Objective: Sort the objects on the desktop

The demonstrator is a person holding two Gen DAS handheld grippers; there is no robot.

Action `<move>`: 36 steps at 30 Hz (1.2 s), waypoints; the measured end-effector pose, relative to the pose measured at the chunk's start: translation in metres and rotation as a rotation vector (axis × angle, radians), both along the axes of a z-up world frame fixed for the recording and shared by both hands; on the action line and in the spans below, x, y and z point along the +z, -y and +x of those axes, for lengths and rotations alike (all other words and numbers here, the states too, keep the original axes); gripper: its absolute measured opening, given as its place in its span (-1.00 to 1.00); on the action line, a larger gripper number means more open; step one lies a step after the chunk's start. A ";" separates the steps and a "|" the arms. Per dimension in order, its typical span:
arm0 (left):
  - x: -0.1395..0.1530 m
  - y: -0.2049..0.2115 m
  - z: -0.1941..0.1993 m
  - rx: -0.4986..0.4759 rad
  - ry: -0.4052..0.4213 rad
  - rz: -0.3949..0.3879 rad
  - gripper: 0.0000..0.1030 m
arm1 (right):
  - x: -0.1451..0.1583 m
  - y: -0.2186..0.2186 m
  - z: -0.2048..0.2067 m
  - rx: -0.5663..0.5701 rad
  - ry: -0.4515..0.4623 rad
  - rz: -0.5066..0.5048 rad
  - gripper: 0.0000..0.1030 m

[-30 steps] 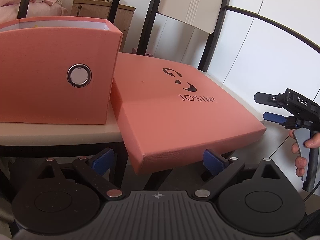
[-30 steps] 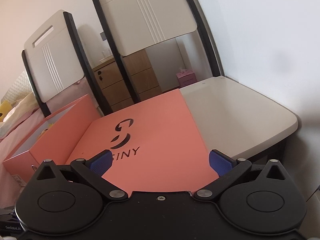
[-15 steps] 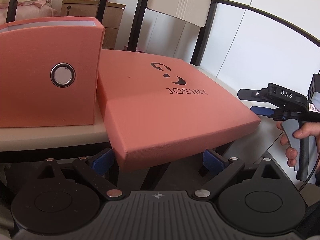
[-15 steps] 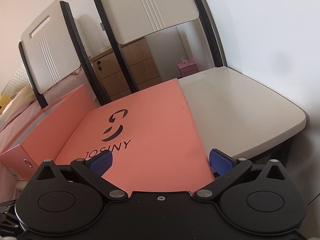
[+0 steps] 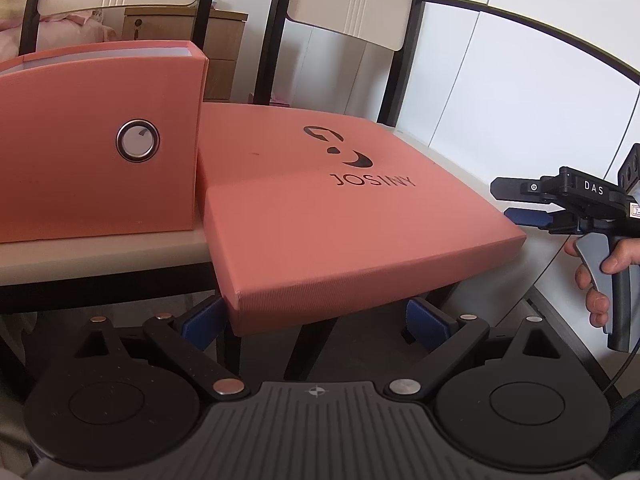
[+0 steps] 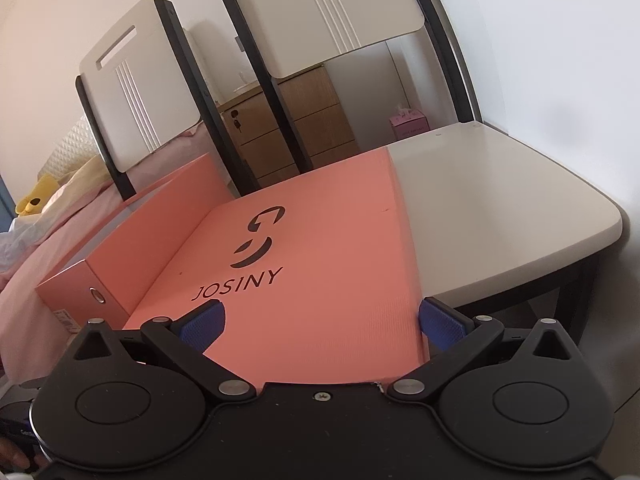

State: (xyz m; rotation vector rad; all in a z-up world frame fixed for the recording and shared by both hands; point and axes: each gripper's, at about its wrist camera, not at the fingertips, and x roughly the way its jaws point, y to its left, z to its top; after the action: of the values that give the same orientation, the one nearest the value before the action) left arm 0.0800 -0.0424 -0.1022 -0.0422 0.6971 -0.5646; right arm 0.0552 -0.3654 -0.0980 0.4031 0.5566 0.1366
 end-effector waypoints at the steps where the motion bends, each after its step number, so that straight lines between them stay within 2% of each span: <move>1: 0.000 0.000 -0.002 0.000 0.003 0.002 0.89 | 0.000 0.000 -0.003 0.004 0.000 0.004 1.00; 6: 0.001 0.000 -0.007 -0.025 0.010 0.020 0.89 | -0.001 0.006 -0.006 -0.007 0.006 0.034 0.99; 12: 0.009 -0.017 0.003 0.018 -0.014 -0.033 0.91 | -0.010 0.025 -0.002 -0.055 0.015 0.101 0.99; 15: 0.016 -0.033 0.009 0.065 -0.025 -0.128 0.91 | -0.021 0.039 -0.002 -0.077 0.003 0.166 0.99; 18: 0.017 -0.047 0.020 0.120 -0.071 -0.232 0.91 | -0.034 0.056 0.001 -0.116 -0.002 0.282 0.99; 20: 0.012 -0.053 0.029 0.153 -0.133 -0.298 0.91 | -0.042 0.063 0.005 -0.111 -0.003 0.346 0.99; 26: -0.010 -0.063 0.051 0.175 -0.291 -0.504 0.91 | -0.073 0.068 0.015 -0.100 0.001 0.446 0.99; 28: -0.020 -0.062 0.059 0.171 -0.355 -0.543 0.91 | -0.081 0.073 0.017 -0.112 0.009 0.496 0.99; 30: -0.026 -0.061 0.063 0.189 -0.378 -0.542 0.91 | -0.087 0.076 0.018 -0.119 0.016 0.533 0.99; 34: -0.037 -0.059 0.069 0.201 -0.420 -0.564 0.91 | -0.094 0.077 0.020 -0.141 -0.005 0.539 0.99; 36: -0.043 -0.059 0.073 0.205 -0.463 -0.610 0.91 | -0.095 0.076 0.019 -0.146 -0.015 0.533 0.99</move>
State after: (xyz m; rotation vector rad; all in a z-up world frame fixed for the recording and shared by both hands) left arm 0.1529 0.0171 -0.1455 -0.8259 0.9321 -0.5571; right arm 0.0739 -0.4412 -0.1932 0.9620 0.4988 0.1406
